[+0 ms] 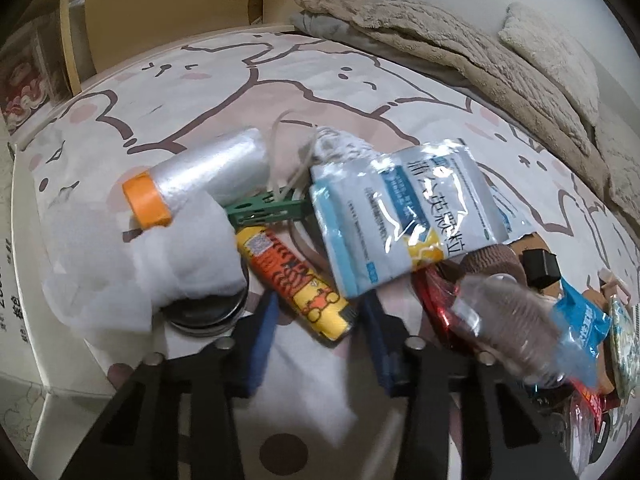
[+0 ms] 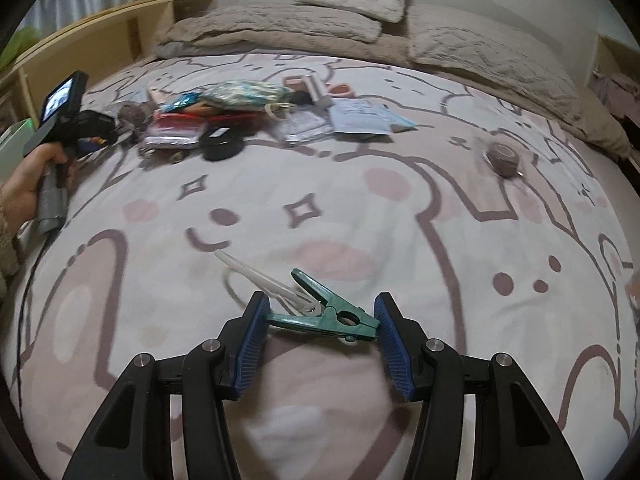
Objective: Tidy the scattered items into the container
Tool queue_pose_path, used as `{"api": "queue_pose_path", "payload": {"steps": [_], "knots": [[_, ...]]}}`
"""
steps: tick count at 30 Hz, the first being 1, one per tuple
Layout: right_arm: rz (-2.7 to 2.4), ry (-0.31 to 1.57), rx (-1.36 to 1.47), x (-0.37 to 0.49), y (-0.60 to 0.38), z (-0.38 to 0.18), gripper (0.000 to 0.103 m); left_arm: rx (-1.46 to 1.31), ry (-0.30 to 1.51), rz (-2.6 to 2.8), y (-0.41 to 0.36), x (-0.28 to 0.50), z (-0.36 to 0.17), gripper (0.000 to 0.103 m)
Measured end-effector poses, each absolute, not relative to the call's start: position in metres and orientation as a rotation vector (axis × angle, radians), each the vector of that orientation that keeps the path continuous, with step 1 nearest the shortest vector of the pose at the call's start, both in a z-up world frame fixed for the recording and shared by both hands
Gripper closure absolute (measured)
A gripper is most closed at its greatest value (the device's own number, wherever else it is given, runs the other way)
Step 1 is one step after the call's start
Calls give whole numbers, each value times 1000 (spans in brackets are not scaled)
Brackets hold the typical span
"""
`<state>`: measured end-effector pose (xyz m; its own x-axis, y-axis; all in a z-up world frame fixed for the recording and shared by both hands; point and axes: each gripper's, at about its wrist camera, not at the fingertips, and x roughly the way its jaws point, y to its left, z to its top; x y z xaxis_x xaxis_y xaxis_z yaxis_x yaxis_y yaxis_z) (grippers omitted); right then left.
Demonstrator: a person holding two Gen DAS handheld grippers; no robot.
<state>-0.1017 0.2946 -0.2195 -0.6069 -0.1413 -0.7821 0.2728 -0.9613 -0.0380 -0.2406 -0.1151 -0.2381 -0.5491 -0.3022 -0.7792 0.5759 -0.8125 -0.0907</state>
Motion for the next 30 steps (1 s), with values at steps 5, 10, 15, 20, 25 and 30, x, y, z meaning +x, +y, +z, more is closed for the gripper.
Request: {"api": "queue_pose_path", "payload": {"steps": [5, 10, 15, 20, 25, 30], "knots": [[-2597, 234, 1230, -92, 285, -215, 48, 1095, 455, -2356, -116, -237, -238, 75], [-2598, 204, 1220, -88, 285, -211, 48, 1102, 424, -2362, -113, -231, -238, 77], [-2601, 172, 1209, -82, 286, -207, 48, 1117, 390, -2379, -108, -220, -237, 78], [-2596, 156, 1186, -73, 284, -202, 48, 1139, 345, -2386, -103, -204, -234, 81], [-2600, 129, 1157, -65, 286, -196, 48, 1166, 300, -2392, -96, -186, -230, 82], [-2594, 96, 1163, -62, 291, -196, 48, 1198, 300, -2405, -85, -167, -230, 82]]}}
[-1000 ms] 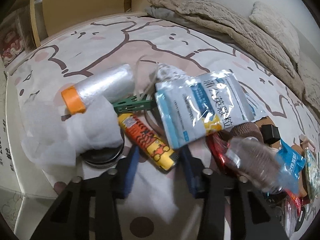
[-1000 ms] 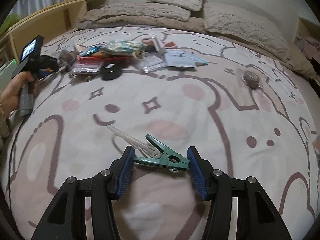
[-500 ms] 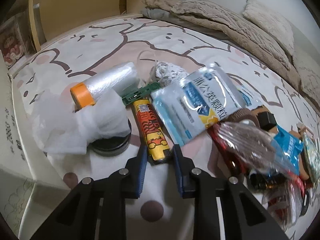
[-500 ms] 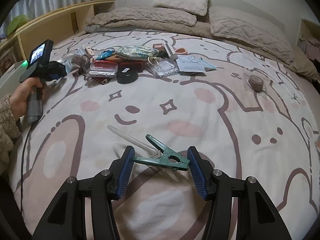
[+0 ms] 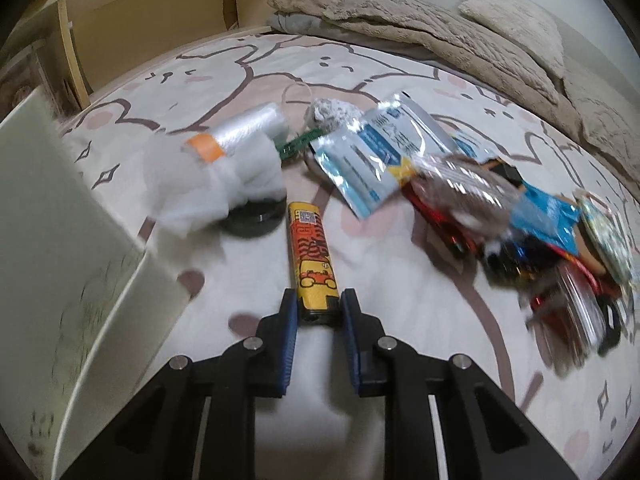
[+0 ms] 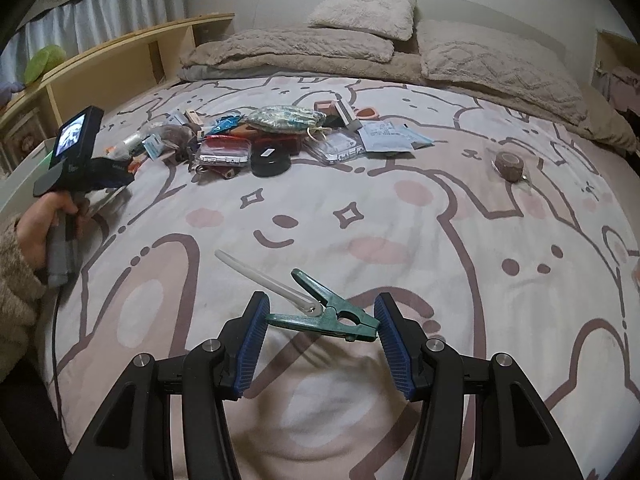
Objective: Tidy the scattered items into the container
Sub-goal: 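Lift the yellow lighter with the left gripper while the right gripper lifts the clothespin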
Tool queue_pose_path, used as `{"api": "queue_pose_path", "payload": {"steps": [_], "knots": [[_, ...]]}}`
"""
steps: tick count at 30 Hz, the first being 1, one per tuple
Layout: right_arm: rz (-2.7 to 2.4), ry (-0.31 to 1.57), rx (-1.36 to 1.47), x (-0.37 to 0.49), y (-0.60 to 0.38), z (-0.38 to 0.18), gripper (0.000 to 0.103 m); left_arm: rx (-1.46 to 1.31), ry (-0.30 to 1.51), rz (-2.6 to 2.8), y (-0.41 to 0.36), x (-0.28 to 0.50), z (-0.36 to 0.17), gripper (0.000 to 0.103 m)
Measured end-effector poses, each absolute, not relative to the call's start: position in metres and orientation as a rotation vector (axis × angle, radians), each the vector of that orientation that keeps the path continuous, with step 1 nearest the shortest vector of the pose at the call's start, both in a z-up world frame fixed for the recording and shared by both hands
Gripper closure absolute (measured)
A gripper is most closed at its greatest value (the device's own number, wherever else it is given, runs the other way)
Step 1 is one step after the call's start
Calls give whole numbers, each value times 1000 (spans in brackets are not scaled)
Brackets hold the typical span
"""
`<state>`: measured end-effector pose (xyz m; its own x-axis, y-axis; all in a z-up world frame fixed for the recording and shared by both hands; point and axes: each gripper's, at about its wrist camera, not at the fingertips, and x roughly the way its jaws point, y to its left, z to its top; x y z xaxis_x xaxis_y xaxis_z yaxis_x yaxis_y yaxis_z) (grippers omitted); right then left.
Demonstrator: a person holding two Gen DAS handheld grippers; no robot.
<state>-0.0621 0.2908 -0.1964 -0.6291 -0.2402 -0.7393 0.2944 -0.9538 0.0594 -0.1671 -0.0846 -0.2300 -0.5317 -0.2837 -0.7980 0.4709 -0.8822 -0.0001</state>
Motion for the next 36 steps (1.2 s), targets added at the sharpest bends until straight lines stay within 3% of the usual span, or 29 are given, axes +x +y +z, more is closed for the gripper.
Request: {"api": "queue_pose_path", "payload": {"steps": [20, 36], "knots": [[-2520, 89, 1203, -61, 290, -211, 48, 1383, -42, -2764, 65, -73, -224, 82], [-2484, 146, 1229, -59, 280, -218, 48, 1440, -185, -2939, 119, 2, -223, 82]]}}
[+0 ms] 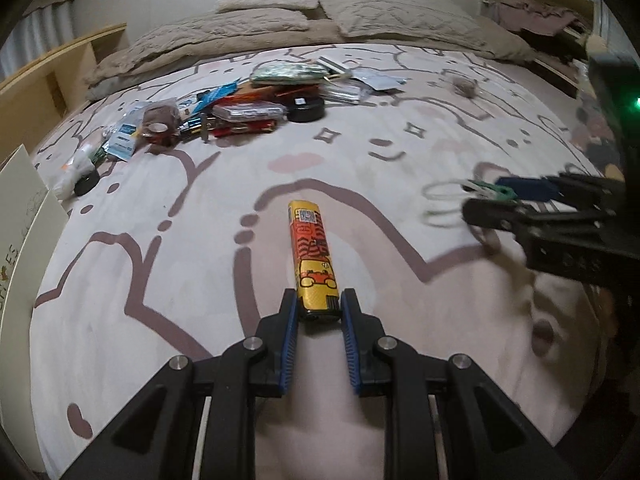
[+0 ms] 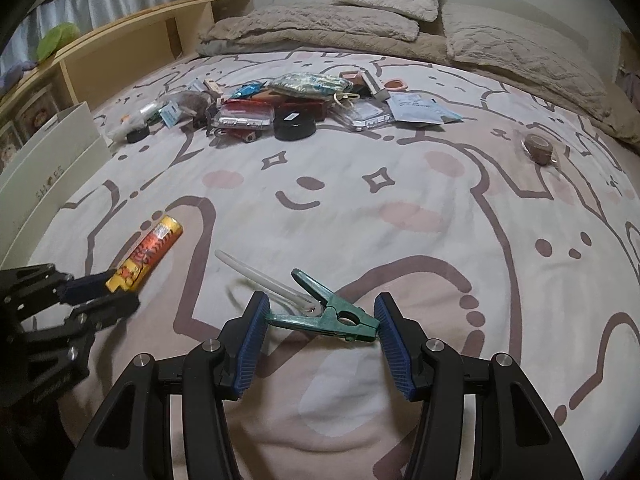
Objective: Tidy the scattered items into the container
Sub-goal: 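Lift the yellow lighter with the left gripper while the right gripper lifts the clothespin, then regrip the yellow lighter crosswise in the left gripper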
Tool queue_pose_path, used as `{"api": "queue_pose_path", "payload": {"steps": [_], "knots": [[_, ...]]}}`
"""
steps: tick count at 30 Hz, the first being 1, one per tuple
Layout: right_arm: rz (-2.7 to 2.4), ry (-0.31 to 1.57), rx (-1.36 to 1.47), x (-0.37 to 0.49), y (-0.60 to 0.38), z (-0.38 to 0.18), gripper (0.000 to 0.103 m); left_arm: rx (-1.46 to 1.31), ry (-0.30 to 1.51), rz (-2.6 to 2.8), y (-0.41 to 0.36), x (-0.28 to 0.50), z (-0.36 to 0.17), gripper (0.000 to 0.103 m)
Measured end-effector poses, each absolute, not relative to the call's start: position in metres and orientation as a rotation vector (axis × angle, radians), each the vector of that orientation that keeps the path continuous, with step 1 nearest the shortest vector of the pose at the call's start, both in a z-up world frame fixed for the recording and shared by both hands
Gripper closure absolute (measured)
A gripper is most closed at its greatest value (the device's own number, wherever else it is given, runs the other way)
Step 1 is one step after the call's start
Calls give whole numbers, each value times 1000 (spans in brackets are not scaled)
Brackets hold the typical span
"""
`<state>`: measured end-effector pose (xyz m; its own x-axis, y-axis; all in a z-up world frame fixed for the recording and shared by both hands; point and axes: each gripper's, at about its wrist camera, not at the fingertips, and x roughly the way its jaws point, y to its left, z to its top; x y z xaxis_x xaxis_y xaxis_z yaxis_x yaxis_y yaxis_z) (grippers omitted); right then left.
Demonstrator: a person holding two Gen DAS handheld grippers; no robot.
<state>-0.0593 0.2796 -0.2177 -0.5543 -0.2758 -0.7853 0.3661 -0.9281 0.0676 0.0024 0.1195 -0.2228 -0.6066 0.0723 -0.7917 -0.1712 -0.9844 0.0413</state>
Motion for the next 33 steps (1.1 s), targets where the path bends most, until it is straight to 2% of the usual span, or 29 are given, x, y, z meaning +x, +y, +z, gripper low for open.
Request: {"api": "queue_pose_path", "payload": {"steps": [10, 13, 15, 17, 23, 25, 26, 27, 29, 33], "knots": [[-2465, 176, 1282, -61, 275, -228, 48, -1333, 180, 2687, 120, 14, -224, 80], [-2463, 184, 1288, -62, 274, -231, 48, -1347, 210, 2697, 121, 12, -224, 72], [-2461, 171, 1287, -62, 276, -231, 48, -1360, 219, 2712, 118, 10, -224, 60], [-2458, 153, 1284, -62, 278, -232, 47, -1382, 207, 2739, 111, 7, -224, 43], [-2460, 147, 1269, -60, 279, -232, 46, -1444, 178, 2778, 91, -3, -225, 29], [-2468, 159, 1265, -60, 278, -231, 46, -1469, 154, 2790, 83, -6, -226, 28], [-2479, 176, 1261, -59, 277, -230, 40, -1478, 139, 2793, 80, -8, -226, 28], [-2503, 217, 1258, -57, 275, -229, 24, -1483, 129, 2798, 77, -9, -226, 27], [-2528, 296, 1266, -55, 272, -231, 1, -1498, 110, 2809, 71, -12, -226, 23], [-2523, 276, 1288, -54, 279, -232, 1, -1524, 66, 2834, 58, -16, -225, 22]]}}
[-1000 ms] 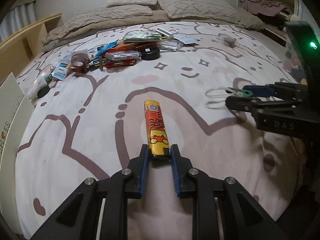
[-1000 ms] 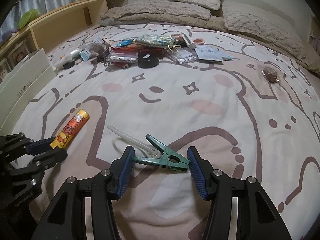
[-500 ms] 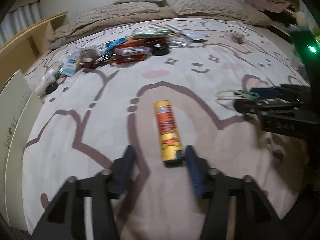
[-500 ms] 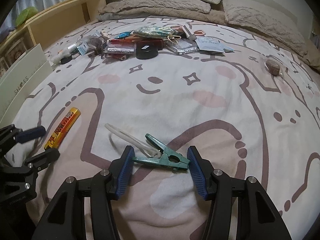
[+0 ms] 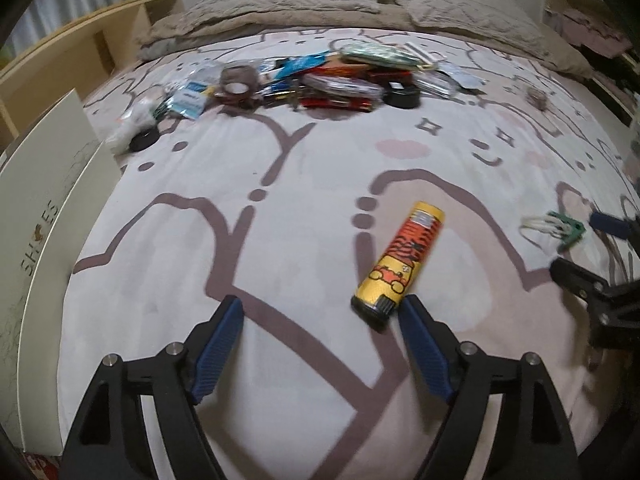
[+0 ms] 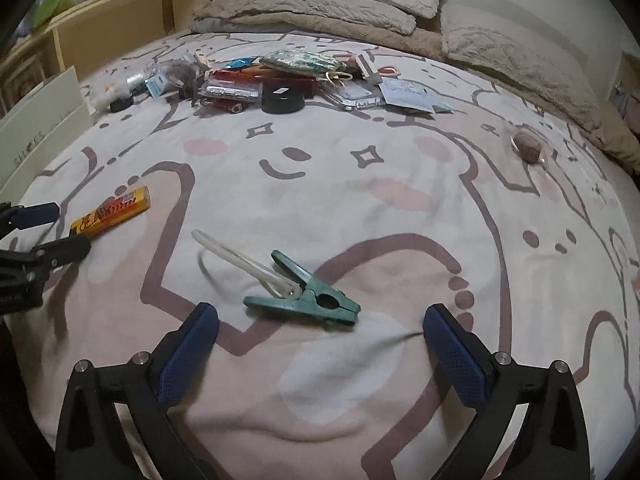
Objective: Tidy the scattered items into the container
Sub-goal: 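Regrip the yellow lighter crosswise in the left gripper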
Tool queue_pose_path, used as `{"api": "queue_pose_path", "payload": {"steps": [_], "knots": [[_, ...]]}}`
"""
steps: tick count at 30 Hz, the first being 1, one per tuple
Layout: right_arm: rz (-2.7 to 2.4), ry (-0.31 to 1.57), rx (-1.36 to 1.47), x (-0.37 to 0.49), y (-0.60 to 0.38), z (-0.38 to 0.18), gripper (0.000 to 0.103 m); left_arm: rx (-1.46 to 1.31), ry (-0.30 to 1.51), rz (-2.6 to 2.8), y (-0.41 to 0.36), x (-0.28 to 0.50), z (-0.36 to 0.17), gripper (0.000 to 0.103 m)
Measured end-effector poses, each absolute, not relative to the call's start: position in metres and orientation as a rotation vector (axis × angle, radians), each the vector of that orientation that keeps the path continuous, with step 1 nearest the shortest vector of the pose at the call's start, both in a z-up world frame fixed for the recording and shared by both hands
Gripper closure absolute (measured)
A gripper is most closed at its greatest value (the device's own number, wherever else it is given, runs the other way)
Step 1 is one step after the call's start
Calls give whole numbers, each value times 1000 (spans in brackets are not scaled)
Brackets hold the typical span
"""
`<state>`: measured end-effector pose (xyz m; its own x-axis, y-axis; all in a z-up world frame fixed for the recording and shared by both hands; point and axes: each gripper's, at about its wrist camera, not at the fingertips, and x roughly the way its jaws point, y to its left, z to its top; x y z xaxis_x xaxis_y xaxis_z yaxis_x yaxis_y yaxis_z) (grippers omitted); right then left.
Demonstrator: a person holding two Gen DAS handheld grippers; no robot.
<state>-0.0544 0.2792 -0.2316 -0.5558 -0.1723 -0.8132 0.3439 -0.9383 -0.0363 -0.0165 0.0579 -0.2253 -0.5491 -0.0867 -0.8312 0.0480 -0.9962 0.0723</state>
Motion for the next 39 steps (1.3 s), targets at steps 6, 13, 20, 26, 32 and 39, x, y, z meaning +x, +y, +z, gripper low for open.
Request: {"api": "queue_pose_path", "payload": {"steps": [6, 13, 20, 26, 32, 39], "knots": [[-2591, 304, 1301, -52, 288, -228, 1, 1426, 3, -2623, 32, -23, -222, 22], [-2531, 313, 1280, -46, 276, -226, 1, 1459, 72, -2644, 33, -21, -224, 23], [-2585, 105, 1334, -50, 274, -222, 0, 1493, 75, -2759, 73, -22, -230, 0], [-2661, 98, 1383, -58, 274, -229, 1, 1434, 193, -2752, 82, -35, -231, 0], [-2682, 135, 1368, -60, 267, -231, 5, 1371, 317, -2732, 79, -45, -232, 0], [-2712, 232, 1313, -55, 256, -227, 42, 1339, 256, -2717, 87, -47, -236, 1]]}}
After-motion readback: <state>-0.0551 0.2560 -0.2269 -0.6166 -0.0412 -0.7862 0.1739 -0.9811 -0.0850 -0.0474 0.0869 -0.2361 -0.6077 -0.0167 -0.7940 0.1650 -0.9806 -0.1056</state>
